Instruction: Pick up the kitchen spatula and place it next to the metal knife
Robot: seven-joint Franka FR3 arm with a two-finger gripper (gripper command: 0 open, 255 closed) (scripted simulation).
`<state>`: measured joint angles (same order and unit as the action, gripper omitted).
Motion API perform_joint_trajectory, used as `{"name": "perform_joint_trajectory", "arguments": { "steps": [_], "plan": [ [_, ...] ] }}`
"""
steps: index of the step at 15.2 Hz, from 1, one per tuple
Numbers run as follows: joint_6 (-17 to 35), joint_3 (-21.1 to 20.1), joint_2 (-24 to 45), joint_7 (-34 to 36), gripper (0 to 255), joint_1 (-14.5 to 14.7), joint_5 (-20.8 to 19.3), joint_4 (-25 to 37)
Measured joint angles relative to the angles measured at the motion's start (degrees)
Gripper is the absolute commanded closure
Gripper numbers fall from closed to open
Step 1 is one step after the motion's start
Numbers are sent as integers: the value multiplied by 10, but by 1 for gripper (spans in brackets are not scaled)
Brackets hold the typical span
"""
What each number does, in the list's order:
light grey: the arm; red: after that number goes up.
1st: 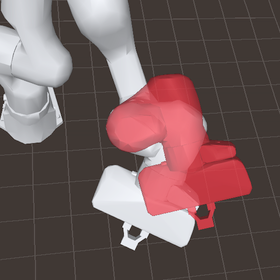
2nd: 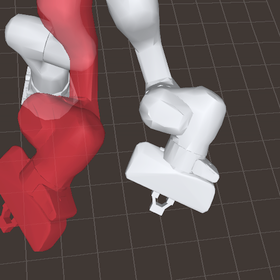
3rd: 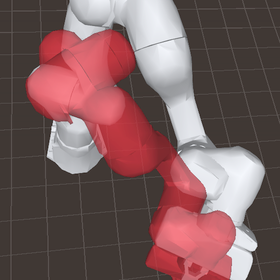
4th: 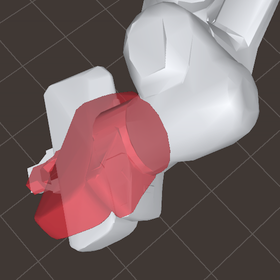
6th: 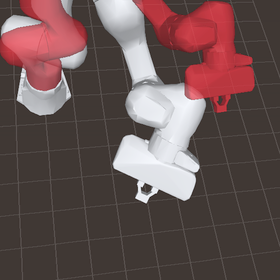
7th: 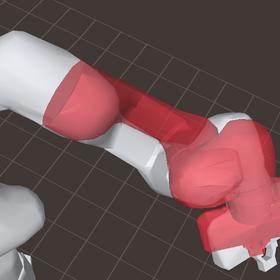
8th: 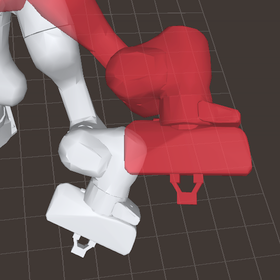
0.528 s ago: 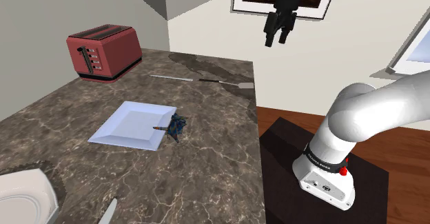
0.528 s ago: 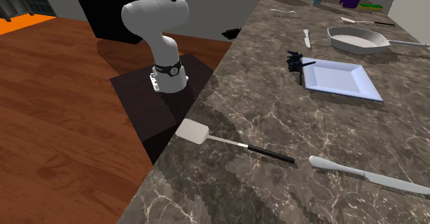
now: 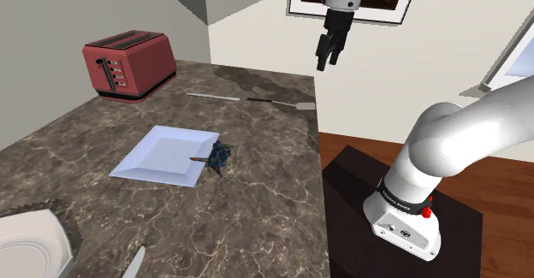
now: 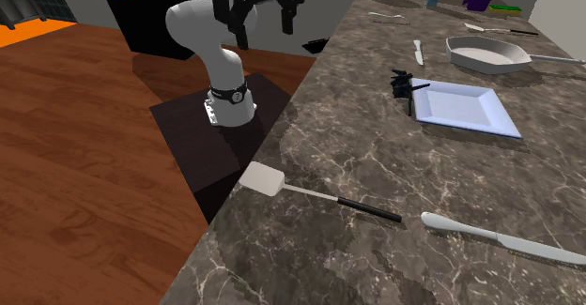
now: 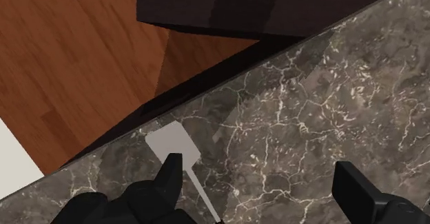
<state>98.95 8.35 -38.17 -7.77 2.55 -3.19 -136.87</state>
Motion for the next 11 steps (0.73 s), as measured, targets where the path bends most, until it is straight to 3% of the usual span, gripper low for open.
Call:
{"name": "perform_joint_trajectory", "arguments": {
  "steps": [5,11],
  "plan": [
    [101,36,78,-86,0,19,-10,-15],
    [206,76,200,-200,0,45,0,13]
  ]
}}
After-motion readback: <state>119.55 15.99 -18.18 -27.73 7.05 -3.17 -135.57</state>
